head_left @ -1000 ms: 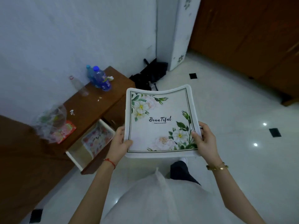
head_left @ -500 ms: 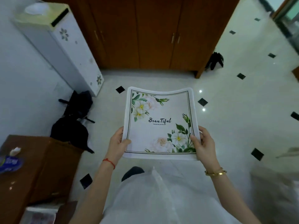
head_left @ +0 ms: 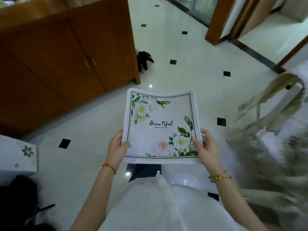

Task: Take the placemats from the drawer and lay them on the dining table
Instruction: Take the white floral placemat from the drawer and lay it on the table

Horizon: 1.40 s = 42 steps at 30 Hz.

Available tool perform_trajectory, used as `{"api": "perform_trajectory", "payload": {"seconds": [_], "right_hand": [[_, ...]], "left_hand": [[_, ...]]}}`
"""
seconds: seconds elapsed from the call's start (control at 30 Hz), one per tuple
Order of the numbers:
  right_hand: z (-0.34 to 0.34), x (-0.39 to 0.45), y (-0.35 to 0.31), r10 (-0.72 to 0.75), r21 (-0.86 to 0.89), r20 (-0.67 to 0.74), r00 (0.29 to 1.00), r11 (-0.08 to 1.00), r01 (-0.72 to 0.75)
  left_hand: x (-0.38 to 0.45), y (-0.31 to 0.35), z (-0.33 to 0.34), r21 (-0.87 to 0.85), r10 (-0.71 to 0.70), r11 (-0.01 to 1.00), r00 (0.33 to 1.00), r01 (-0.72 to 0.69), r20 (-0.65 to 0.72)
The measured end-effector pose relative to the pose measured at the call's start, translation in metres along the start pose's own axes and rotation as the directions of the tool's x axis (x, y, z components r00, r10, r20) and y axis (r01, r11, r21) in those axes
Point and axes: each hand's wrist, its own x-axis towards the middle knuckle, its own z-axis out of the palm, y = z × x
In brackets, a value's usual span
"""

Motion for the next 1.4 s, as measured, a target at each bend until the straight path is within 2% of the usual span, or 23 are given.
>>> {"api": "perform_trajectory", "payload": {"seconds": [0.17, 0.3, 0.43, 0.6, 0.97, 1.17, 1.4], "right_hand": [[-0.009, 0.074, -0.006, 0.087, 0.041, -0.177, 0.98, 0.996, -0.081], [-0.025, 0.127, -0.022, 0.119, 0.091, -0.331, 0.936, 0.991, -0.093], [-0.05, 0.161, -0.035, 0.171, 0.184, -0.474, 0.863, 0.979, -0.093], [-0.094, 0.194, -0.032, 0.253, 0.256, -0.642, 0.724, 0.961, -0.108], [-0.246, 0.25, -0.007, 0.292, 0.274, -0.878, 0.379, 0.956, -0.103], [-0.334, 0.274, 0.013, 0.329, 0.315, -0.913, 0.24, 0.944, -0.094], [-0.403, 0.302, 0.036, 0.38, 0.373, -0.92, 0.096, 0.925, -0.076]], "left_hand": [[0.119, 0.045, 0.05, 0.04, 0.039, 0.998, 0.984, -0.046, 0.172], [0.205, 0.085, 0.102, 0.068, 0.072, 0.993, 0.942, -0.1, 0.328], [0.27, 0.123, 0.167, 0.113, 0.075, 0.982, 0.864, -0.15, 0.499], [0.318, 0.164, 0.27, 0.124, 0.055, 0.974, 0.731, -0.189, 0.681], [0.343, 0.225, 0.534, 0.053, 0.089, 0.952, 0.439, -0.301, 0.894], [0.332, 0.25, 0.669, 0.032, 0.072, 0.945, 0.302, -0.325, 0.951], [0.327, 0.268, 0.805, 0.027, 0.025, 0.933, 0.14, -0.359, 0.99]]}}
